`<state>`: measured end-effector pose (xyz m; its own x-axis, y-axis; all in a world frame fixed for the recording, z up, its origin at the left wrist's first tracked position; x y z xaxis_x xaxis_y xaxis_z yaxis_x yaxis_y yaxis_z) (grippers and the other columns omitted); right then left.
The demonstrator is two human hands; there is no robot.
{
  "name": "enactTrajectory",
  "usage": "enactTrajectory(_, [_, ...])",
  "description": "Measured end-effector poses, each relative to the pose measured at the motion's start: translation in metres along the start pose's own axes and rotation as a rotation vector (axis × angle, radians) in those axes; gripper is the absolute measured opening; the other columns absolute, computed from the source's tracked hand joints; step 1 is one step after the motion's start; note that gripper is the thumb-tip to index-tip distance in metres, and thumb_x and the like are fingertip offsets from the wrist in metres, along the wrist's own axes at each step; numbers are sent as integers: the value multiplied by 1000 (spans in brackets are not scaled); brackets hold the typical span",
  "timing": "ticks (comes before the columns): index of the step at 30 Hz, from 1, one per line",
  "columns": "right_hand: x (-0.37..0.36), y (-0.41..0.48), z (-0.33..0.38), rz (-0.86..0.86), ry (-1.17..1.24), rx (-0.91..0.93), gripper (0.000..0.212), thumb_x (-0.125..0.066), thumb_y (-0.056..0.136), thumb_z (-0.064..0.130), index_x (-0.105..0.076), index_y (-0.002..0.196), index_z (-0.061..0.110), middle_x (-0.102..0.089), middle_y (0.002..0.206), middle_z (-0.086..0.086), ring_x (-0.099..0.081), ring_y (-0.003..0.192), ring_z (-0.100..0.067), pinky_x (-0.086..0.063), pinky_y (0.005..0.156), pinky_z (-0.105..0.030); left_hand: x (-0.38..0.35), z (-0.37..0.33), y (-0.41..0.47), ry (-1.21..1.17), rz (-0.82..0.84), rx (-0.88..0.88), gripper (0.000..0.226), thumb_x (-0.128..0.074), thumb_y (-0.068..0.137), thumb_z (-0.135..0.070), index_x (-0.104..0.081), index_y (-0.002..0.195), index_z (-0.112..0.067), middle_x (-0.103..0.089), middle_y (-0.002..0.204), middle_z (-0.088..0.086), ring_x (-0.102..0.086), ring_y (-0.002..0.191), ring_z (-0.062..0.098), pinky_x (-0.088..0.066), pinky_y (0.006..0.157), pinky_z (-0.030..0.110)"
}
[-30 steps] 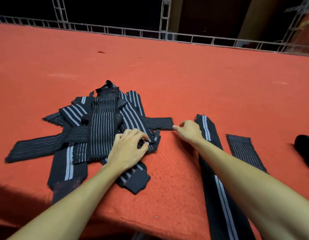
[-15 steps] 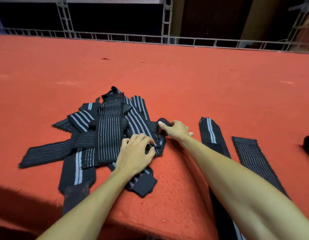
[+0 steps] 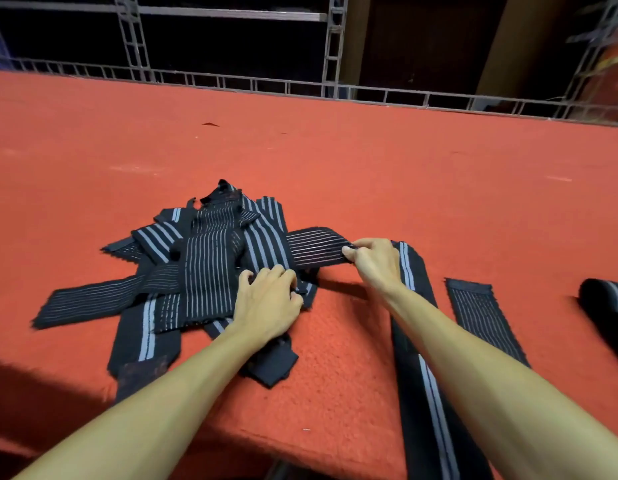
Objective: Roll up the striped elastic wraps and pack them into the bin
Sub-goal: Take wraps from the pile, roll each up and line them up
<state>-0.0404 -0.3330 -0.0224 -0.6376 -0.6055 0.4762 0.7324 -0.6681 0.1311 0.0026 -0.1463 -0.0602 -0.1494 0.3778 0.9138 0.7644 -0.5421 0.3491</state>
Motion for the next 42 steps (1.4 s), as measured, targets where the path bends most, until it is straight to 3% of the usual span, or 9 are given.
enactTrajectory(3, [19,-7,9,-69,70,-27,9,-68,75,23,-74,69,23,-71,75,-5,-67,84,-27,-53,80,-36,12,-17,3,75,82,51,24,-42,89,-36,-55,102,-22,-51,110,-3,-47,110,19,-24,104,44])
enactTrajectory(6, [43,-13,18,-105,205,-57,23,-70,72,17,-69,51,26,-71,67,-5,-71,75,-30,-58,76,-48,24,-33,0,99,-50,21,33,-46,88,-42,-52,112,-20,-47,114,1,-45,112,21,-26,103,42])
enactTrajectory(13, [113,-33,30,-233,587,-82,18,-60,83,-7,-68,72,5,-69,83,-20,-69,71,-33,-59,64,-38,45,-87,-4,-2,-244,-177,45,-60,83,-33,-51,124,-17,-45,125,3,-42,119,22,-26,104,40])
enactTrajectory(17, [156,-43,6,-318,676,-133,19,-55,85,-11,-64,74,2,-68,85,-22,-70,73,-32,-60,59,-37,41,-119,-7,42,-165,-352,38,-56,85,-31,-54,122,-22,-48,127,-3,-42,124,18,-23,104,38])
enactTrajectory(23, [173,-61,-44,-301,336,-186,17,-59,82,-7,-65,78,8,-68,89,-18,-67,61,-23,-60,57,-31,18,-130,-19,13,-40,-349,59,-59,83,-50,-40,135,-31,-38,137,-5,-33,130,15,-24,104,36])
enactTrajectory(29, [161,-61,-48,-131,-224,-55,23,-62,78,12,-75,96,19,-71,92,-1,-60,93,-18,-42,77,-22,-2,-129,-19,122,166,-405,68,-61,86,-41,-27,145,-36,-12,158,-9,-9,145,19,-18,113,53])
enactTrajectory(32, [161,-57,-43,-157,-248,-23,24,-62,79,10,-75,97,18,-73,97,-4,-64,97,-21,-46,84,-24,0,-116,-12,145,122,-428,52,-52,87,-15,-40,135,-32,-40,139,-6,-37,129,19,-40,94,41])
enactTrajectory(35, [155,-51,-44,-122,-326,2,30,-57,77,6,-75,97,19,-73,97,-5,-65,97,-22,-49,84,-26,11,-95,-8,96,63,-485,38,-32,89,-16,-54,118,-27,-54,104,-2,-55,100,22,-46,74,39])
enactTrajectory(42, [125,-50,-44,-93,-658,41,34,-52,71,11,-74,95,21,-71,105,-7,-60,105,-32,-44,89,-36,65,-10,-4,328,-253,-602,39,-35,76,-19,-70,95,-20,-61,76,-4,-60,68,20,-48,55,32])
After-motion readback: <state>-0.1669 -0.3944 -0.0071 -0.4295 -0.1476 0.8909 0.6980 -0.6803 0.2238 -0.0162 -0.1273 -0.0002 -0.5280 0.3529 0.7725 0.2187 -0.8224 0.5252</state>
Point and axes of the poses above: each hand's wrist, its own y-axis towards the middle knuckle, its own x-axis out of the back of the hand, z = x × y, the point moved 2 cm from there along y, towards the middle knuckle
